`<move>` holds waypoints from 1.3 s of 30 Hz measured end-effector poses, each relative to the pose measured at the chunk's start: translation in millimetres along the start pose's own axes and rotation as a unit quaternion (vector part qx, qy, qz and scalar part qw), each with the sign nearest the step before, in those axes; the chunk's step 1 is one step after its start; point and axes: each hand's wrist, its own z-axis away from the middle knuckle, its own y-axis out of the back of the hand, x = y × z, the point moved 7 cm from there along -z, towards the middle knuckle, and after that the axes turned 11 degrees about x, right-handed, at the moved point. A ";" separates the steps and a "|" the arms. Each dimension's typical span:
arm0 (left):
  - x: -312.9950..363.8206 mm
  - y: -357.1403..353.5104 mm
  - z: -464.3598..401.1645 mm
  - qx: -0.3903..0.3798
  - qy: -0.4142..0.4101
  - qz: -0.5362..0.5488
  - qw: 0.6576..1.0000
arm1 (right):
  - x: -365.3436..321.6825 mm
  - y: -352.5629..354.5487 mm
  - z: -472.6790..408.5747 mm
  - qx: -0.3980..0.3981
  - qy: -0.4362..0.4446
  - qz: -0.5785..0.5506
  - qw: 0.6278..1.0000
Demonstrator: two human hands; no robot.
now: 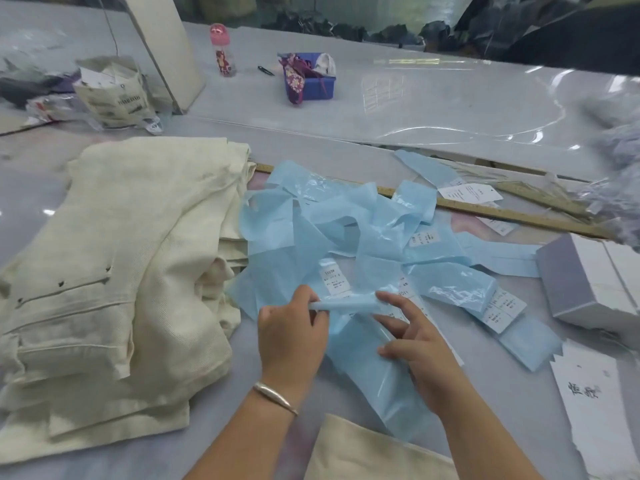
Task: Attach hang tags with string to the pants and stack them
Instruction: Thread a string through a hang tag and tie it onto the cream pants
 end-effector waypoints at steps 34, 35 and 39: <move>41.5 7.1 -18.3 -0.175 0.182 0.536 0.805 | -68.4 8.2 13.1 0.053 0.150 -0.093 0.983; 40.8 10.4 -16.5 -0.164 0.155 0.518 0.825 | -76.2 4.0 13.4 0.049 0.158 -0.108 0.980; 39.2 14.8 -2.0 -0.158 0.119 0.471 0.860 | -93.1 -2.7 16.0 0.094 0.226 -0.087 0.966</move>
